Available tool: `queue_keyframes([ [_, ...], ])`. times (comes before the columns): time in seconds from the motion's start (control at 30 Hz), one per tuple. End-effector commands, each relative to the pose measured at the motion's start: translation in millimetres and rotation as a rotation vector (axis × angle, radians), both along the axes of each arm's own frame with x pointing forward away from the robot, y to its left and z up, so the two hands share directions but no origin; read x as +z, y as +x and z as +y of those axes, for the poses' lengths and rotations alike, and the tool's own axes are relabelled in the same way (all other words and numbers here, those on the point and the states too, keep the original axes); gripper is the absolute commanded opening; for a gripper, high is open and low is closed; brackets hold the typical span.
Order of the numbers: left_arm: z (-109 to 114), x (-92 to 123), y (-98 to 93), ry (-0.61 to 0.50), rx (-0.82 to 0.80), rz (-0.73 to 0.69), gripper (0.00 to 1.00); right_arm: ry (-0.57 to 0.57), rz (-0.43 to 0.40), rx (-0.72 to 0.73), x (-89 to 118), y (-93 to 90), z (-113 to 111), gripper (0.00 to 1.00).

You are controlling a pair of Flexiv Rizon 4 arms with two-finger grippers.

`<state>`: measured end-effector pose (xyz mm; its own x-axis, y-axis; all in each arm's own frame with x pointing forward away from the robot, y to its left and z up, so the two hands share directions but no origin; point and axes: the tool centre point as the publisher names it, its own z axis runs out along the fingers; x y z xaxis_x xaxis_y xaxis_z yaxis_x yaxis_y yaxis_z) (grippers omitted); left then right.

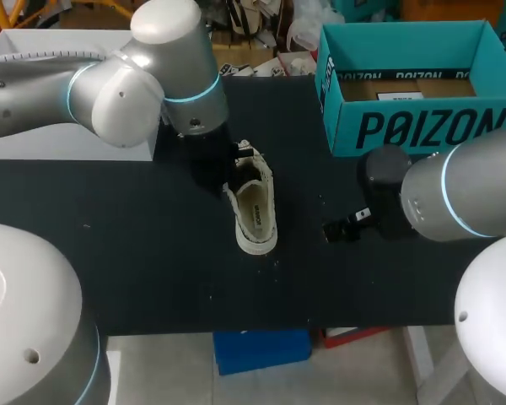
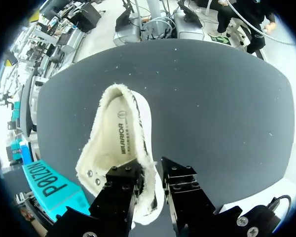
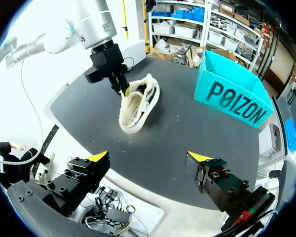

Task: Take the shoe out of the shoebox, open the shoe tongue, remove and reinsert the insole, then place the shoe into the shoebox

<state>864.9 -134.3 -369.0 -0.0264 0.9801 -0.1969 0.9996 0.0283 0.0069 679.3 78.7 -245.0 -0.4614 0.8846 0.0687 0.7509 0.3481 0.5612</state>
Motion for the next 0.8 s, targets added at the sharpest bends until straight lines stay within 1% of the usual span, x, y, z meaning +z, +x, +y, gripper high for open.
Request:
queue_keyframes([
  [0.03, -3.8, -12.2, -1.1, 0.010, -0.002, 0.007, 0.23, -0.003, -0.001, -0.002, -0.5, -0.3, 1.8, 1.00],
  [0.23, -5.2, -24.4, 2.1, 0.030, -0.007, 0.009, 0.22, -0.003, -0.001, -0.002, -0.5, -0.3, 1.8, 1.00],
  [0.37, -6.0, -36.1, 7.3, 0.042, -0.002, 0.010, 0.16, -0.003, -0.001, -0.002, -0.5, -0.3, 1.8, 1.00],
  [0.47, -8.4, -42.4, 7.4, 0.042, 0.004, 0.014, 0.14, -0.003, -0.001, -0.002, -0.5, -0.3, 1.8, 1.00],
  [0.53, -8.3, -46.9, 10.9, 0.044, 0.006, 0.015, 0.13, -0.003, -0.001, -0.002, -0.5, -0.3, 1.8, 1.00],
  [0.6, -8.5, -47.9, 11.2, 0.046, 0.009, 0.017, 0.10, -0.003, -0.001, -0.002, -0.5, -0.3, 1.8, 1.00],
  [0.67, -8.0, -48.3, 13.4, 0.045, 0.011, 0.017, 0.00, -0.003, -0.001, -0.002, -0.5, -0.3, 1.8, 1.00],
  [0.73, -6.6, -42.2, 13.3, 0.043, 0.010, 0.015, 0.00, -0.003, -0.001, -0.002, -0.5, -0.3, 1.8, 1.00],
  [0.8, -3.2, -30.2, 12.8, 0.034, 0.003, 0.006, 0.00, -0.003, -0.001, -0.002, -0.5, -0.3, 1.8, 1.00],
])
